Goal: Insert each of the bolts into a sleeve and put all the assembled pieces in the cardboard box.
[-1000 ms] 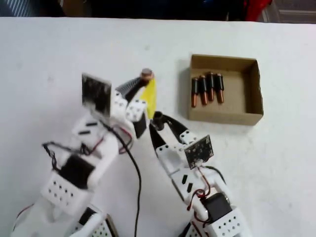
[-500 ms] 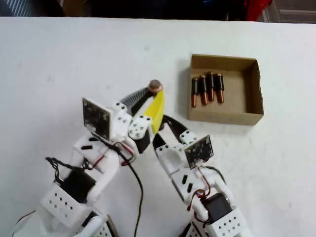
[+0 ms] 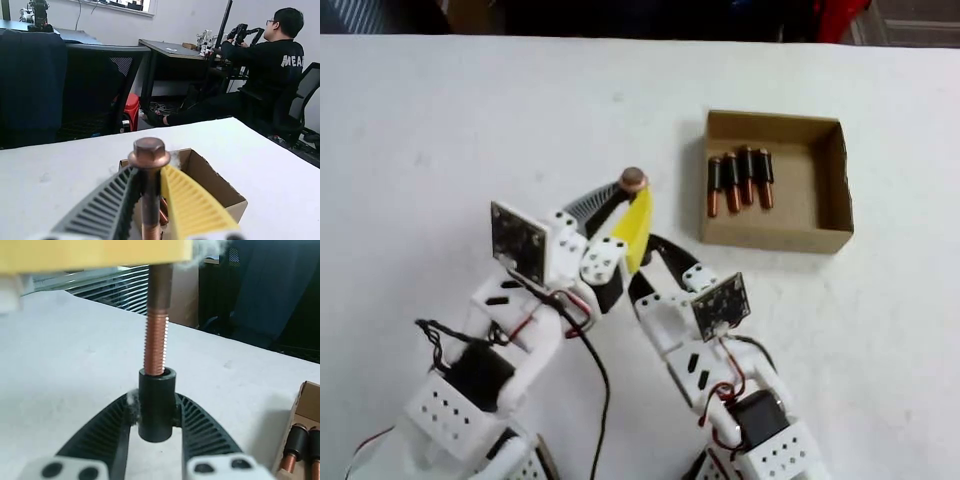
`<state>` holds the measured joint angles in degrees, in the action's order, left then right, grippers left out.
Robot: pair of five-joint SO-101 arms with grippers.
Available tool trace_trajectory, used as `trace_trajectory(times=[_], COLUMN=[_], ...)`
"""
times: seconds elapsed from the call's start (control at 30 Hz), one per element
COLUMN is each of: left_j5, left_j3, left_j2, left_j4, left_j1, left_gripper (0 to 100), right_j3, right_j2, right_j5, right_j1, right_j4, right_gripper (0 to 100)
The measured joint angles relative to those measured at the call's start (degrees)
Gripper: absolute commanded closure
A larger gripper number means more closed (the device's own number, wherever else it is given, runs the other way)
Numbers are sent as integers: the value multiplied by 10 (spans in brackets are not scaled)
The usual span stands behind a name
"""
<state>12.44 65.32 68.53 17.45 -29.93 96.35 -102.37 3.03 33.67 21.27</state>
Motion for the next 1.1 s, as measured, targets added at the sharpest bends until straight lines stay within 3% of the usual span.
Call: trace_trajectory(times=[0.33,1.1], left_j5=[1,3], left_j3=[80,84], left_j2=[-1,0], left_j4=[-98,-40], left_j1=[-2,-4], left_gripper=[978,977], right_j3=[0,0], right_j2=[-1,0], right_j5=[0,-1], right_j1=[-3,0], right_j4=[0,1], right_gripper=[982,981])
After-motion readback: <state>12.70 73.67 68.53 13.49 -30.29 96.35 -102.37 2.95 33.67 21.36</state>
